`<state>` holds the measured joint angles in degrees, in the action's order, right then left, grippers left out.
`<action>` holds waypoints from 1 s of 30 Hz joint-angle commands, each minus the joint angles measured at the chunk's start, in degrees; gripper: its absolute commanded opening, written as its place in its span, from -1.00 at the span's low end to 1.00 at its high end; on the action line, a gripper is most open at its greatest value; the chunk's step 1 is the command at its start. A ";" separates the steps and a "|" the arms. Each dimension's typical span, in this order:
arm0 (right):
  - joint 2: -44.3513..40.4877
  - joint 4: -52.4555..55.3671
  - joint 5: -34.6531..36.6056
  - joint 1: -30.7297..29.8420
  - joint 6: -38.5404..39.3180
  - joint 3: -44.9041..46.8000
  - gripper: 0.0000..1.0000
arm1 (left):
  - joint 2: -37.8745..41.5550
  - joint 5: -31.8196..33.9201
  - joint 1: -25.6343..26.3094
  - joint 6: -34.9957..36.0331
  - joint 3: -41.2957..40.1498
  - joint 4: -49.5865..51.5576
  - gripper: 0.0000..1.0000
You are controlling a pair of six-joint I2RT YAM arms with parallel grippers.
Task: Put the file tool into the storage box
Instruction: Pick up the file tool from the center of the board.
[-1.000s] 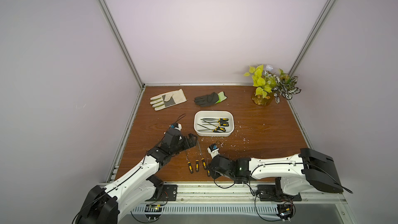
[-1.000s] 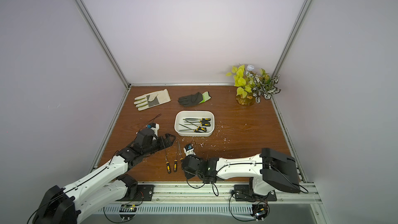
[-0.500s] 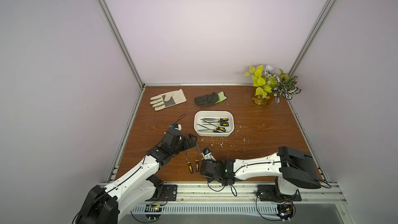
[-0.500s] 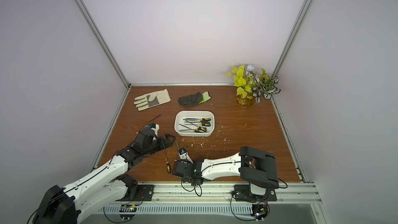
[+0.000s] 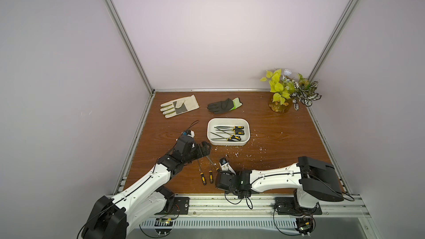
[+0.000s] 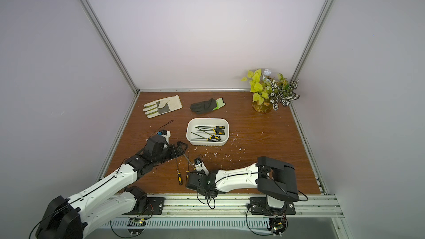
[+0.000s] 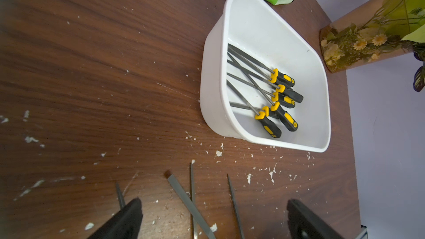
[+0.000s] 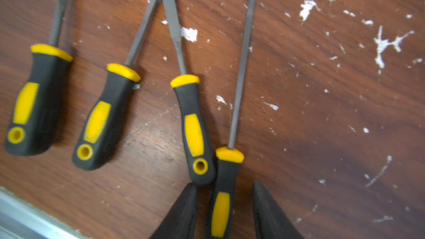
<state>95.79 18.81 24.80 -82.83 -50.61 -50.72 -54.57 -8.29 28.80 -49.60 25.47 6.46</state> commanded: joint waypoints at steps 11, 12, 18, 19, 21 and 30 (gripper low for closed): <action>-4.47 -3.09 0.93 -0.32 1.28 6.03 -0.15 | -0.69 1.24 0.91 0.74 2.30 0.78 0.99; -4.20 -3.52 1.04 -0.29 1.66 5.99 -0.15 | -0.65 1.36 1.01 0.74 2.38 0.83 0.99; -2.59 -5.61 1.96 -0.32 4.74 6.34 -0.22 | -0.28 2.14 1.54 0.86 2.99 2.14 0.99; -2.48 -5.56 2.23 -0.32 5.44 6.40 -0.29 | -0.12 2.21 1.68 0.91 3.10 2.32 0.99; -2.70 -5.34 2.87 -0.32 6.86 6.59 -0.40 | 0.07 2.33 1.75 0.92 3.58 2.91 0.99; -13.60 -6.66 5.81 1.09 18.97 10.39 -0.87 | 2.45 4.69 2.15 2.99 10.29 6.90 0.99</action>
<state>87.18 12.14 28.23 -82.59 -38.04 -40.97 -53.10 -5.45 30.41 -48.62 33.06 11.49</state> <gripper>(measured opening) 0.178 0.996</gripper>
